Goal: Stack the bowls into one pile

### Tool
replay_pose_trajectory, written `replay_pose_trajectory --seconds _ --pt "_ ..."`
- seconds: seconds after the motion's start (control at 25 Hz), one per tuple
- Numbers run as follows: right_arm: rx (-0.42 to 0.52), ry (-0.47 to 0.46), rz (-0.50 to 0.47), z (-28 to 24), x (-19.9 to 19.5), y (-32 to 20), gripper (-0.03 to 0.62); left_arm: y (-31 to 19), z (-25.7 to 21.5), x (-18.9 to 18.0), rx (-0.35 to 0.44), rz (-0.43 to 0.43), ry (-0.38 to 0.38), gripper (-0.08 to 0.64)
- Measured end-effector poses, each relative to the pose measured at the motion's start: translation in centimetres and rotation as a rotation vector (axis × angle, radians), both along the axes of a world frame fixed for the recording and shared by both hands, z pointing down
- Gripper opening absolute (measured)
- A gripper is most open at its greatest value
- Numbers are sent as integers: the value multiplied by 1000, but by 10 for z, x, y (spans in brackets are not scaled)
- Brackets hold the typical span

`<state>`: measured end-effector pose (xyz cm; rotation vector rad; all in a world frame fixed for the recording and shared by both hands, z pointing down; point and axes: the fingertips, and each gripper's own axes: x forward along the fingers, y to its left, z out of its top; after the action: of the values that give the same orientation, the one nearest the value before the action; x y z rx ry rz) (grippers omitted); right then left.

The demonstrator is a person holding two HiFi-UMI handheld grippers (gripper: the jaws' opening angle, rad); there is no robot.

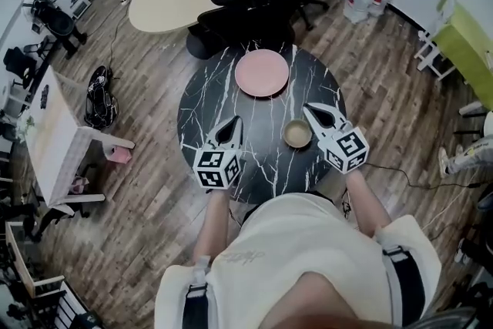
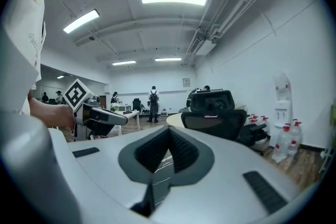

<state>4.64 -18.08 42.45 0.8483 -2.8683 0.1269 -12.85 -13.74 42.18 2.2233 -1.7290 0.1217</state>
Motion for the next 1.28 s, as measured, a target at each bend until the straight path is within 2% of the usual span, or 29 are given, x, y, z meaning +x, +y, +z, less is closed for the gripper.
replay_pose_trajectory --seconds 0.32,0.64,0.88,1.28 --pt "92 -16 3 -44 2 -12 8 -12 -48 1 101 29 -43 21" --pt "140 -19 11 -78 10 -19 8 -25 -82 2 177 39 -74 21" --pt "144 -37 34 -98 18 -25 8 -35 -111 3 238 46 -125 21" --pt "211 -24 26 -123 20 -25 8 -42 -128 10 277 59 -140 21"
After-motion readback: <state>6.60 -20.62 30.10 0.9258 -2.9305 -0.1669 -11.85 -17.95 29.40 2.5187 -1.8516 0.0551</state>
